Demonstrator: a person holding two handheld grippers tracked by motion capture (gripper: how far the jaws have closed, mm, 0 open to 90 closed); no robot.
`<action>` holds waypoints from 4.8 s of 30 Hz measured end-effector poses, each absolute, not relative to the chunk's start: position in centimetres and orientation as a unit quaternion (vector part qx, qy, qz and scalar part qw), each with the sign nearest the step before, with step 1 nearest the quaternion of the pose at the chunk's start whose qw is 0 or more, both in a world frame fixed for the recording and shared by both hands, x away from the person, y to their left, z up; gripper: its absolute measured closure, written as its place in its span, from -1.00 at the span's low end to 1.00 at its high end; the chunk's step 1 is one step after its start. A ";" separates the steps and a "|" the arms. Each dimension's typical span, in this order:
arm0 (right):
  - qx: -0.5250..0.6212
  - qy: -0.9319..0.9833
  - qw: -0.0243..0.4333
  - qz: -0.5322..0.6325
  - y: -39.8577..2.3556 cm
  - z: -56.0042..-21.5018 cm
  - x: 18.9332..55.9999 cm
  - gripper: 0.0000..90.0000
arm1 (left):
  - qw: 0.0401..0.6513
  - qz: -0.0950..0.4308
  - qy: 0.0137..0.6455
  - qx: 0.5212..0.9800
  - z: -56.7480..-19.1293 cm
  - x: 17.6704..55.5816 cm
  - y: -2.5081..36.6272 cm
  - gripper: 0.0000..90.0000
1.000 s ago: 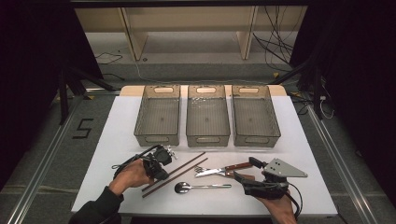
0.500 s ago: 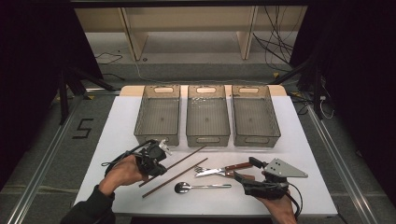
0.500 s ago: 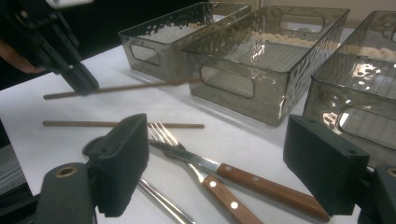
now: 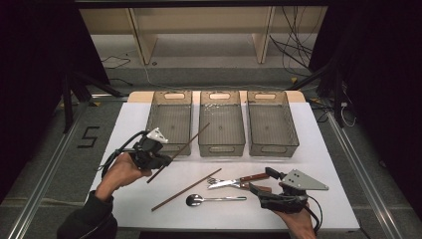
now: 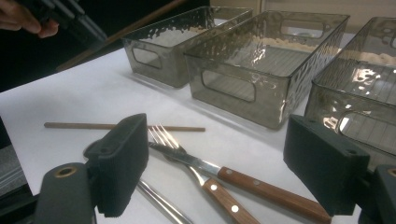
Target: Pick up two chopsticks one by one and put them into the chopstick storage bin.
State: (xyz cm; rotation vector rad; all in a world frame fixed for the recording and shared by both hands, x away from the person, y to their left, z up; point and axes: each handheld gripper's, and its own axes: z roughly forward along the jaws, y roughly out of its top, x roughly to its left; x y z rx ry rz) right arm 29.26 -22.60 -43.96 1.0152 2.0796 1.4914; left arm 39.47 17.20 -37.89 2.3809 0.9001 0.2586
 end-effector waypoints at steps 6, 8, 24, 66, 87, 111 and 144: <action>0.361 0.741 0.193 0.533 -22.6 -44.0 29.2 -0.49 | 0.311 0.112 0.358 0.874 -36.9 40.6 18.0 0.88; 0.361 0.740 0.193 0.533 -22.6 -43.9 29.2 -0.49 | 0.319 0.116 0.368 0.866 -36.4 41.3 18.3 0.88; 0.361 0.741 0.192 0.532 -22.6 -44.0 29.3 -0.49 | 0.344 0.162 0.398 0.835 -34.8 44.8 18.7 0.88; 0.360 0.742 0.189 0.533 -22.5 -44.1 29.4 -0.49 | 0.292 0.181 0.477 0.809 -40.0 51.4 20.2 0.87; 0.363 0.741 0.187 0.533 -22.5 -44.2 29.4 -0.49 | 0.271 0.173 0.513 0.795 -41.8 52.1 20.5 0.72; 0.364 0.739 0.187 0.535 -22.6 -44.2 29.4 -0.49 | 0.345 0.124 0.435 0.823 -37.4 44.3 17.9 -0.50; 0.359 0.741 0.190 0.535 -22.6 -44.0 29.2 -0.51 | 0.199 0.064 0.349 0.913 -43.1 37.1 13.9 -0.58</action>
